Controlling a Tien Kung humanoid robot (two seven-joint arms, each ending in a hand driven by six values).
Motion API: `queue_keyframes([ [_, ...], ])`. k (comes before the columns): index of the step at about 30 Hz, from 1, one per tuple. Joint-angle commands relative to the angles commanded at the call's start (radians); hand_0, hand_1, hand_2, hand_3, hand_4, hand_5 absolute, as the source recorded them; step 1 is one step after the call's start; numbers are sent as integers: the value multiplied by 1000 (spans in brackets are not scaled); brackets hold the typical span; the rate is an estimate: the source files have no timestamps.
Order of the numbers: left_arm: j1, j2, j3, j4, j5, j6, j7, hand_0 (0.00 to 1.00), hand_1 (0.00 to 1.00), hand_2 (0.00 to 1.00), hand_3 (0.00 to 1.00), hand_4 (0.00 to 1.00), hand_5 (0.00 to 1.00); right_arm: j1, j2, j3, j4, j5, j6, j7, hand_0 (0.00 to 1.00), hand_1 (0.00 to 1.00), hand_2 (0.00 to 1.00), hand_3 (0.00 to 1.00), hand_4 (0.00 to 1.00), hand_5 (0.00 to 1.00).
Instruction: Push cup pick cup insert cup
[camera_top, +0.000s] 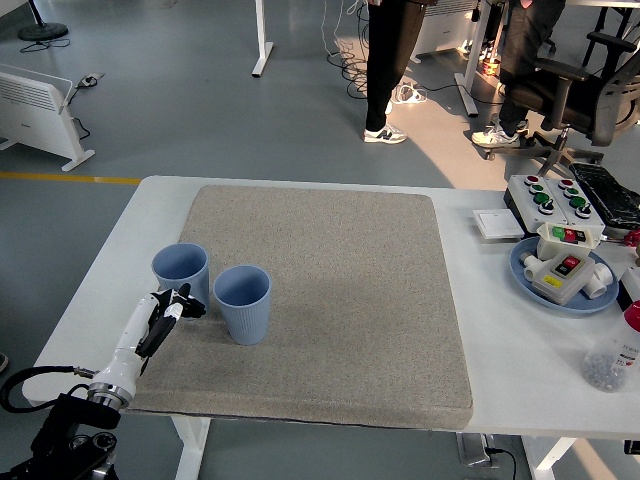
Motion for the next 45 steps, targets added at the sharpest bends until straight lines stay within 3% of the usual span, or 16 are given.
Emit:
queue_keyframes([
  [45, -257, -82, 208, 311, -201, -10, -50, 619, 502, 473, 427, 594, 998, -5, 7, -1, 3, -7, 1, -4, 523, 544, 620, 565, 112, 441],
])
